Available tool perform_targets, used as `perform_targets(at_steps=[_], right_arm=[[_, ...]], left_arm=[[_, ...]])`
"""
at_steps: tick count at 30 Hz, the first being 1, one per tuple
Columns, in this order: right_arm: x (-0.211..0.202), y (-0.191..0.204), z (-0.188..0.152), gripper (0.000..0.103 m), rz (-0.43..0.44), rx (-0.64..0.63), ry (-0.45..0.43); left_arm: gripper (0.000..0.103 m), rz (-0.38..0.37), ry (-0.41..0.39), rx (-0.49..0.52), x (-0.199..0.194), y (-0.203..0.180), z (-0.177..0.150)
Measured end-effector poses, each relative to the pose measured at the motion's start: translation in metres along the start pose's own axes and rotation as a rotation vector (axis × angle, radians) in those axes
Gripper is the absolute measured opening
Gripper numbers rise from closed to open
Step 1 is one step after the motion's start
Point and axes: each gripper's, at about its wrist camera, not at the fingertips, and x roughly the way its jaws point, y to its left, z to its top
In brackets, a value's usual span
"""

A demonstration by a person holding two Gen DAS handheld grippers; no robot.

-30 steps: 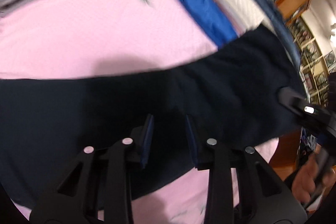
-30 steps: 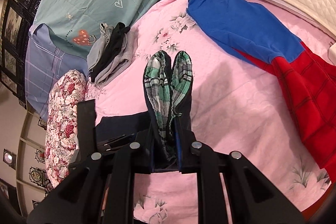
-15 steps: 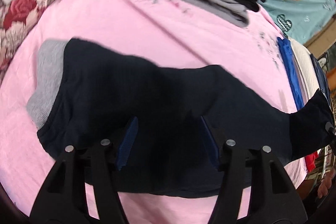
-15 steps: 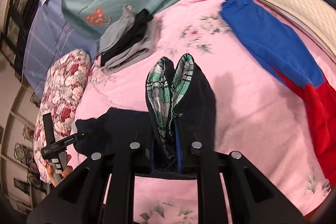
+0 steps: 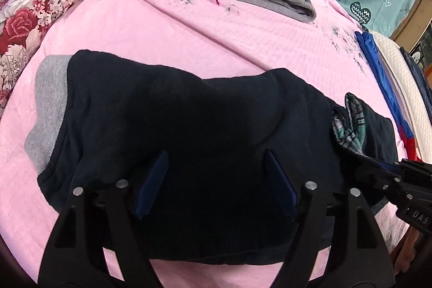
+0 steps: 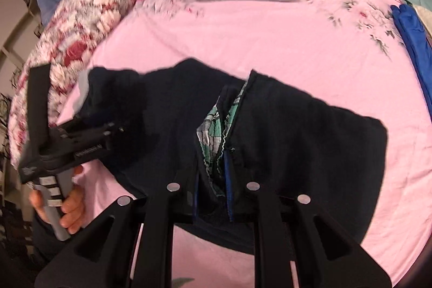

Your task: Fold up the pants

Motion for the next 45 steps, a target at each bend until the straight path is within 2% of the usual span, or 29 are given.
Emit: perform_targets(at_steps=[6, 8, 10, 11, 12, 14, 15, 16, 19, 20, 21, 22, 23, 24, 25, 28, 31, 33, 35, 37, 38, 42, 45], right_arm=[[0.004, 0.014, 0.002, 0.016, 0.026, -0.039, 0.004], [0.014, 0.019, 0.002, 0.016, 0.011, -0.056, 0.034], [0.022, 0.021, 0.000, 0.021, 0.006, -0.063, 0.065], [0.022, 0.024, 0.000, 0.032, 0.024, -0.073, 0.075], [0.019, 0.028, 0.001, 0.048, 0.055, -0.078, 0.091], [0.008, 0.031, 0.004, 0.059, 0.134, -0.065, 0.117], [-0.002, 0.031, 0.009, 0.060, 0.168, -0.059, 0.102], [-0.009, 0.032, 0.013, 0.060, 0.173, -0.061, 0.080], [-0.021, 0.027, 0.032, 0.059, 0.024, -0.100, -0.030], [-0.015, 0.023, 0.038, 0.055, -0.040, -0.112, -0.040], [-0.003, 0.018, 0.044, 0.037, -0.081, -0.114, -0.022], [0.007, 0.013, 0.046, 0.027, -0.093, -0.108, 0.003], [0.026, 0.007, 0.048, 0.023, -0.088, -0.086, 0.055], [0.040, 0.003, 0.048, 0.023, -0.089, -0.073, 0.087], [0.046, 0.003, 0.046, 0.023, -0.091, -0.072, 0.075], [0.043, 0.016, 0.045, 0.025, -0.136, -0.108, 0.068], [0.020, 0.008, 0.045, 0.038, -0.011, -0.030, 0.083], [-0.005, 0.000, 0.040, 0.051, 0.097, 0.029, 0.049], [-0.030, -0.006, 0.027, 0.051, 0.116, 0.031, 0.006], [-0.047, -0.015, 0.011, 0.051, 0.126, 0.038, -0.006], [-0.054, -0.021, 0.001, 0.051, 0.147, 0.054, -0.006], [-0.066, -0.032, -0.022, 0.052, 0.211, 0.099, -0.021], [-0.067, -0.030, -0.029, 0.051, 0.229, 0.090, -0.025]], left_arm=[[0.080, -0.026, -0.009, -0.013, -0.002, 0.004, -0.002], [0.081, -0.046, -0.012, -0.024, -0.002, 0.006, -0.002], [0.081, -0.072, -0.015, -0.040, -0.003, 0.010, -0.002], [0.081, -0.083, -0.017, -0.046, -0.004, 0.012, -0.002], [0.081, -0.094, -0.019, -0.052, -0.004, 0.014, -0.002], [0.081, -0.109, -0.022, -0.062, -0.005, 0.016, -0.002], [0.081, -0.114, -0.023, -0.064, -0.005, 0.016, -0.002], [0.081, -0.116, -0.024, -0.066, -0.005, 0.016, -0.002], [0.081, -0.122, -0.026, -0.067, -0.005, 0.016, -0.003], [0.081, -0.127, -0.027, -0.068, -0.006, 0.017, -0.003], [0.081, -0.132, -0.028, -0.070, -0.006, 0.017, -0.004], [0.081, -0.140, -0.027, -0.073, -0.006, 0.018, -0.004], [0.081, -0.154, -0.017, -0.082, -0.004, 0.020, -0.004], [0.081, -0.165, -0.019, -0.089, -0.004, 0.022, -0.004], [0.083, -0.175, -0.024, -0.092, -0.006, 0.022, -0.003], [0.084, -0.187, -0.026, -0.090, -0.008, 0.022, -0.003], [0.084, -0.182, -0.042, -0.114, -0.025, 0.026, -0.006], [0.084, -0.162, -0.083, -0.134, -0.053, 0.036, -0.008], [0.095, -0.117, -0.104, -0.165, -0.080, 0.051, -0.009], [0.096, -0.055, -0.091, -0.262, -0.102, 0.082, -0.011], [0.096, -0.056, -0.087, -0.303, -0.107, 0.094, -0.012], [0.096, -0.098, -0.052, -0.502, -0.106, 0.148, -0.020], [0.096, -0.185, 0.027, -0.578, -0.084, 0.162, -0.023]])
